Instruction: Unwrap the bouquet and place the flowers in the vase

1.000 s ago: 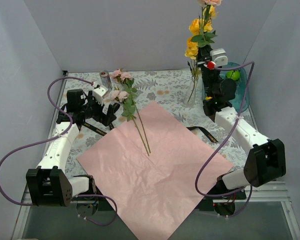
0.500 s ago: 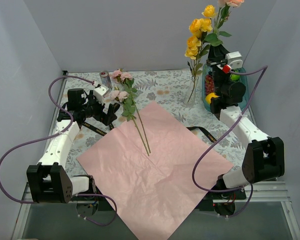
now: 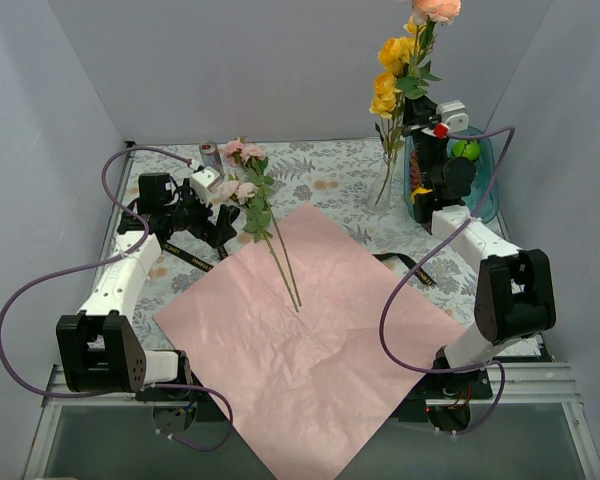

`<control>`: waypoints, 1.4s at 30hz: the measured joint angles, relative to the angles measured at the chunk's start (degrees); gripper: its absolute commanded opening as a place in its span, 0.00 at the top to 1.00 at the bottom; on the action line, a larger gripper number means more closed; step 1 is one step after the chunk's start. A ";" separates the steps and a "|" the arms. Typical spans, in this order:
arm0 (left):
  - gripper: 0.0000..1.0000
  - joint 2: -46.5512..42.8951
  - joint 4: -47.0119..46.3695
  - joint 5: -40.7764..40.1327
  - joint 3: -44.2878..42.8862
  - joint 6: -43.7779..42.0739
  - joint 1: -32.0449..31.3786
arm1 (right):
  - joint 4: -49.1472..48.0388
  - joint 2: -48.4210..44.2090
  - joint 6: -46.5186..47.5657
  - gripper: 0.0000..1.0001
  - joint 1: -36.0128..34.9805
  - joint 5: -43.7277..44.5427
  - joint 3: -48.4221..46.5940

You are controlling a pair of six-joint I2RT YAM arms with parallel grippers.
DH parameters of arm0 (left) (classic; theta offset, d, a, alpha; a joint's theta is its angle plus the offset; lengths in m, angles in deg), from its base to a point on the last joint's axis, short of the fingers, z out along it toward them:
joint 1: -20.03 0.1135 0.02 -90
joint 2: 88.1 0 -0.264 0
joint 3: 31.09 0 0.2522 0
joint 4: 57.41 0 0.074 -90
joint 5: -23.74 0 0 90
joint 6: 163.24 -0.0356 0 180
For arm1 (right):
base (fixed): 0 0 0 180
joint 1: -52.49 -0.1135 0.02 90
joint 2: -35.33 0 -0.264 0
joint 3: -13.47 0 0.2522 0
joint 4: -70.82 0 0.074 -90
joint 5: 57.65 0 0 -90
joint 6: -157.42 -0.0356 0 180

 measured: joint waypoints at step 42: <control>0.02 -1.68 4.68 0.48 -0.42 -3.37 0.00 | -0.15 3.87 -2.78 0.99 1.53 -5.18 -3.50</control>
